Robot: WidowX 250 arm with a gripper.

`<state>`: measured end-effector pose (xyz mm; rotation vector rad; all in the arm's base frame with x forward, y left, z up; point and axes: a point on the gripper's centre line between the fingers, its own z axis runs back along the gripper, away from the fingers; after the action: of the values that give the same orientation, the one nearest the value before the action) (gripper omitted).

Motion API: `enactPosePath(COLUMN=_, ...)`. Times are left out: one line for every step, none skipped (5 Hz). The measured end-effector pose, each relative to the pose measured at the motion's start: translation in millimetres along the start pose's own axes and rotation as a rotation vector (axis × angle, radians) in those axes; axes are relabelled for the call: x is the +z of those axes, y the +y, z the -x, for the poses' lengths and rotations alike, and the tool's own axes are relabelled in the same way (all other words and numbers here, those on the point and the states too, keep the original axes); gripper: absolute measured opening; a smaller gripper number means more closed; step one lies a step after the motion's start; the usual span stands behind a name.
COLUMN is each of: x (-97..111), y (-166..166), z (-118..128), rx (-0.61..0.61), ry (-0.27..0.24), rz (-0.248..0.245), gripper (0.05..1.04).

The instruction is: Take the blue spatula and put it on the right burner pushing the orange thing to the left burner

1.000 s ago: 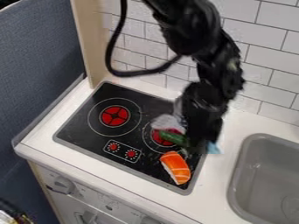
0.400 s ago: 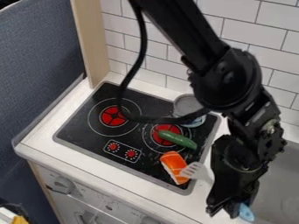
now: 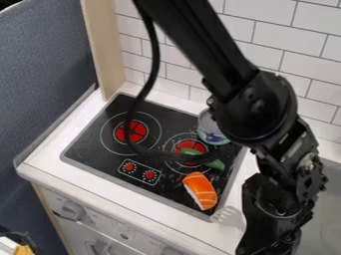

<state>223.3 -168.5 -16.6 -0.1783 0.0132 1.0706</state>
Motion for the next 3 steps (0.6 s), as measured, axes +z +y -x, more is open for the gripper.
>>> enactPosePath(x=-5, y=1, z=-1, rx=-0.005, ry=-0.002, rz=-0.004, gripper=0.324)
enactPosePath(x=-8, y=-2, z=-15, rx=0.035, ry=-0.007, rz=-0.005, gripper=0.324)
enactPosePath(x=-9, y=-11, z=-29, rx=0.071, ry=-0.018, rz=0.011, gripper=0.324)
